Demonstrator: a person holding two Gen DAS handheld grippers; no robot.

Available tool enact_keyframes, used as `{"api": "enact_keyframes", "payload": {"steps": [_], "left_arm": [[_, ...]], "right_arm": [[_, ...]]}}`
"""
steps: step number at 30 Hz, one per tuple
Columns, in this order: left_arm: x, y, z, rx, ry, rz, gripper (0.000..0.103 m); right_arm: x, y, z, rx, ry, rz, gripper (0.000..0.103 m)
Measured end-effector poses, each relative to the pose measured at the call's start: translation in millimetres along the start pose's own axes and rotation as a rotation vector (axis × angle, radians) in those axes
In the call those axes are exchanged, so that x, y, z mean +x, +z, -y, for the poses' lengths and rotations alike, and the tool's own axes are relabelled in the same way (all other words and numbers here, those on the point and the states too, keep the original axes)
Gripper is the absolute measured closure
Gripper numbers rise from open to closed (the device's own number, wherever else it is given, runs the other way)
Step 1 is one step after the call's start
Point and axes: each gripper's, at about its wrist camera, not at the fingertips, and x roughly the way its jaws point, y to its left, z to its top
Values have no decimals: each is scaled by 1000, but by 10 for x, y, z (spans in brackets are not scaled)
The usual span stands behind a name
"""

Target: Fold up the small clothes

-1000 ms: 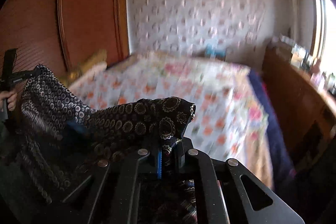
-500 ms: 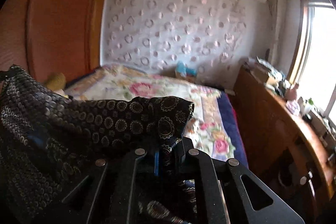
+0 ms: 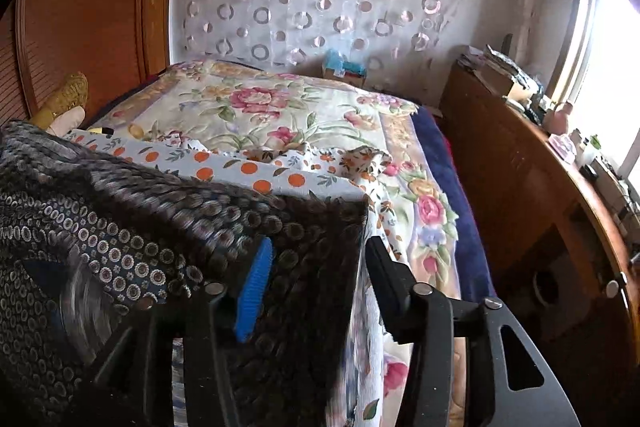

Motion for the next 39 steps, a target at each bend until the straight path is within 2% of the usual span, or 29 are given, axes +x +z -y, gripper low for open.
{"api": "enact_keyframes", "payload": {"steps": [2,9,16,22,27,32,35,36,37,38,39], "left_arm": [[-58,-89,-29,-8,-1,-2,46],[-252,-583,-107,-45,-1,-17,46],[-352,-918,-21,-46,-33,-43,46],[-324,-962,91,-24,-43,-57,46],[-230,-957,71,-21,-12,-84,46],[-127,-940,35,-8,39,-117,46],[-66,-925,9,-15,24,-135,55],[-54,-919,3,-17,18,-136,59],[-46,-916,4,-18,13,-137,68],[-44,-912,2,-15,12,-138,85],[-43,-910,11,-7,18,-139,94]], "right_arm": [[-201,-62,-98,6,6,21,48],[-678,-463,-526,-20,169,45,48],[-993,-919,-545,9,237,14,48],[-1201,-1143,-406,39,284,-14,48],[-1338,-1260,-535,31,342,-38,48],[-1137,-1343,-617,6,380,-97,48],[-1075,-1306,-627,5,370,-117,48],[-995,-1268,-634,10,373,-119,52],[-983,-1236,-614,16,374,-119,62],[-990,-1217,-591,20,375,-117,67],[-988,-1202,-572,21,382,-113,88]]}}
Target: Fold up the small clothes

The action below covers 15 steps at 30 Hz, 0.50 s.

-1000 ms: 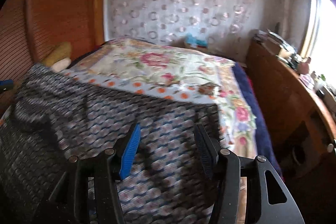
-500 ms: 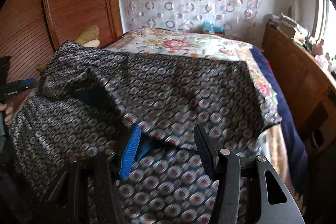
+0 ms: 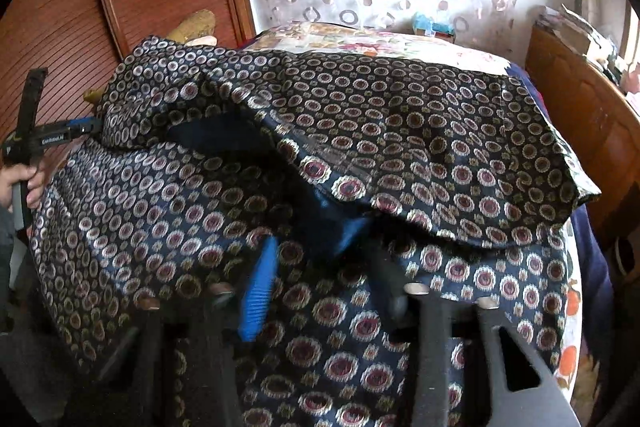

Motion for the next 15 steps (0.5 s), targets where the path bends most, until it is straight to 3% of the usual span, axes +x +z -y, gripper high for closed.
{"api": "enact_keyframes", "payload": {"steps": [1,3,15], "left_arm": [[-15,3,14,11,10,5,98],[-69,10,43,21,1,27,100],[-918,229,-13,1,-30,236,101]], "right_arm": [[-31,7,26,1,11,7,97],[47,38,112,14,39,27,100],[-681,-42,332,16,87,113,101]]}}
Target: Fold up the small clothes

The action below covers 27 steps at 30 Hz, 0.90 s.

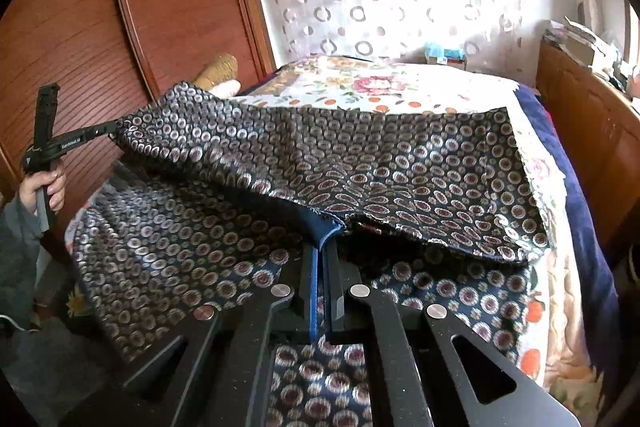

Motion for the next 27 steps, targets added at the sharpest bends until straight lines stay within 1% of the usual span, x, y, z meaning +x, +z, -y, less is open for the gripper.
{"api": "enact_keyframes", "payload": {"steps": [3,5,7,9,10,12,14,16,17,18,19,20,21,22,24,27], "left_arm": [[-108,60,-52,-16,-12,27,101],[-146,80,-51,-14,-10,38,101],[-139,84,-40,-11,-15,38,101],[-96,56,-16,-4,-9,30,101],[-69,32,-18,-6,-10,25,101],[-48,-20,8,-8,-10,14,101],[-25,-76,28,-5,-10,2,101],[24,-149,35,-13,-13,-17,100],[44,-181,43,-16,-19,-29,98],[62,-212,56,-17,-24,-40,95],[101,-257,58,-15,-22,-53,85],[110,-293,75,-13,-17,-58,70],[136,-333,78,-11,-13,-64,64],[159,-366,80,-12,-17,-70,60],[195,-411,85,-13,-23,-89,60],[255,-467,77,-18,7,-105,60]], "right_arm": [[-138,-65,-2,12,-2,-9,100],[-210,-110,-25,4,-32,-16,90],[-264,-134,-43,4,-35,-5,66],[-334,-152,-53,5,-31,10,55],[-383,-163,-50,0,-39,16,51],[-448,-178,-16,-3,-67,25,49],[-421,-182,17,5,-100,29,49],[-427,-195,118,12,-162,26,49],[-431,-199,175,8,-197,25,49],[-422,-210,252,5,-234,23,49],[-406,-209,317,8,-262,18,49],[-386,-216,392,16,-284,12,49],[-363,-206,407,25,-297,6,49],[-329,-212,506,43,-313,-2,49],[-258,-206,653,75,-332,-17,49],[-135,-174,832,115,-345,-41,49]]}}
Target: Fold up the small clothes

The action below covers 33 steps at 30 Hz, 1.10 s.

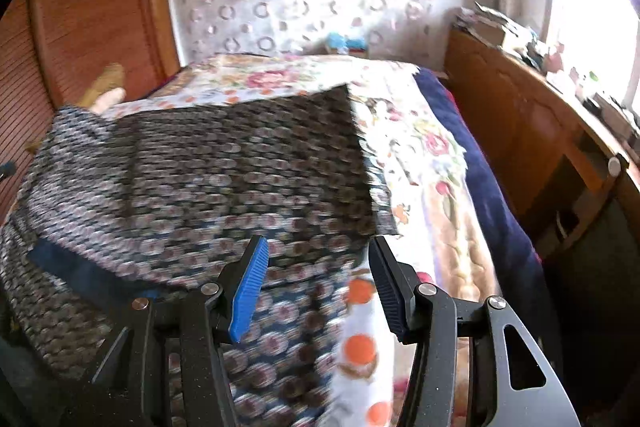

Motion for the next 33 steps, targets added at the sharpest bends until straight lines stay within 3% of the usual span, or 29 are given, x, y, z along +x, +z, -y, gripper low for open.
{"api": "enact_keyframes", "payload": {"steps": [7,19,20,23,24,25,26,28,33], "left_arm": [[136,-64,-22,14,44,-43,60],[222,-80,12,30,33,-67,60],[224,-83,16,31,33,-68,60],[241,-90,36,37,29,-75,60],[249,-96,43,41,23,-79,60],[253,-102,53,46,13,-83,64],[264,-101,62,50,5,-87,80],[297,-109,73,57,-14,-112,94],[308,-99,42,52,-20,-115,99]], "right_arm": [[331,173,77,37,-24,-53,49],[553,228,186,32,-22,-81,50],[554,229,189,31,-21,-83,53],[609,225,182,20,-2,-91,74],[620,226,168,15,13,-93,91],[615,226,161,9,27,-92,95],[595,228,153,3,38,-84,96],[527,228,143,-1,75,-62,100],[296,214,118,-8,125,-5,102]]}}
